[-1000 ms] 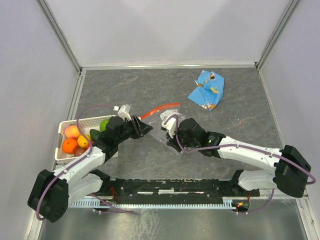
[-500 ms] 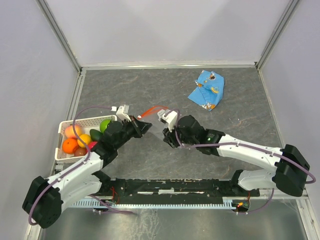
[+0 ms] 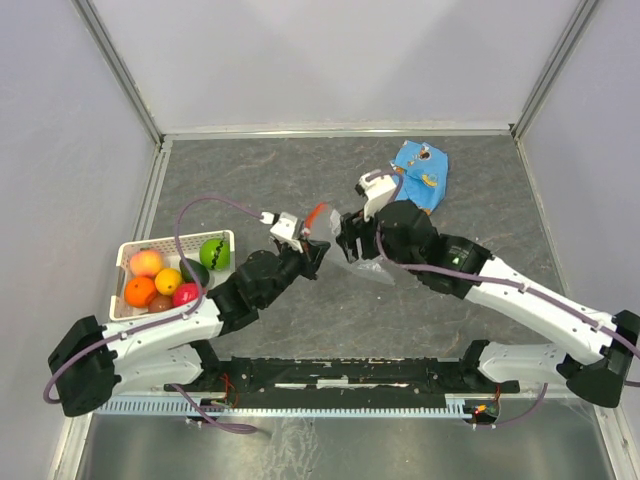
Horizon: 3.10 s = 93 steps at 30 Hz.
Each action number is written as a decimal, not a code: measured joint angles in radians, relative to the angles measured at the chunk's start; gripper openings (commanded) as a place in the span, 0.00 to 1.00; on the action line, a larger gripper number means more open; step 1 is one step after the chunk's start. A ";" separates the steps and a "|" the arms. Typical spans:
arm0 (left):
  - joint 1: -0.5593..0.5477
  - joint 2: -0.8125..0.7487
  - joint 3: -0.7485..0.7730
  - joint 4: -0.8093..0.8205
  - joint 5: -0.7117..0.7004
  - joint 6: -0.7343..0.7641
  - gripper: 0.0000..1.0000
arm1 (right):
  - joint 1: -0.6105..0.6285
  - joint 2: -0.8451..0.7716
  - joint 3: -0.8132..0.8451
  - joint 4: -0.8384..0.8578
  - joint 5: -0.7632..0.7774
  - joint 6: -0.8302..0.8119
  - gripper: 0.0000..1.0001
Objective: Place the food in the zip-top bag and seal the zipper
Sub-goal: Open the zipper of the food storage bag.
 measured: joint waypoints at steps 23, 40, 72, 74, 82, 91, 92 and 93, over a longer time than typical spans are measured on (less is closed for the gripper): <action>-0.114 0.093 0.068 0.122 -0.046 0.450 0.03 | -0.304 0.241 0.373 -0.285 -0.008 0.159 0.87; -0.146 0.144 0.068 0.145 -0.045 0.512 0.03 | -0.356 0.369 0.393 -0.285 -0.076 0.214 0.86; -0.196 0.224 0.068 0.146 -0.070 0.552 0.03 | -0.388 0.518 0.412 -0.344 -0.231 0.194 0.56; -0.198 0.225 0.068 0.146 -0.078 0.554 0.03 | -0.388 0.521 0.412 -0.352 -0.238 0.187 0.47; -0.212 0.224 0.068 0.144 -0.083 0.559 0.35 | -0.388 0.516 0.413 -0.370 -0.236 0.151 0.11; -0.219 0.100 0.091 -0.039 -0.018 0.460 0.76 | -0.388 0.378 0.365 -0.332 -0.208 0.069 0.10; -0.219 0.079 0.097 -0.066 -0.017 0.437 0.78 | -0.388 0.357 0.354 -0.324 -0.207 0.059 0.10; -0.219 0.048 0.106 -0.106 -0.019 0.401 0.79 | -0.388 0.332 0.340 -0.312 -0.205 0.046 0.10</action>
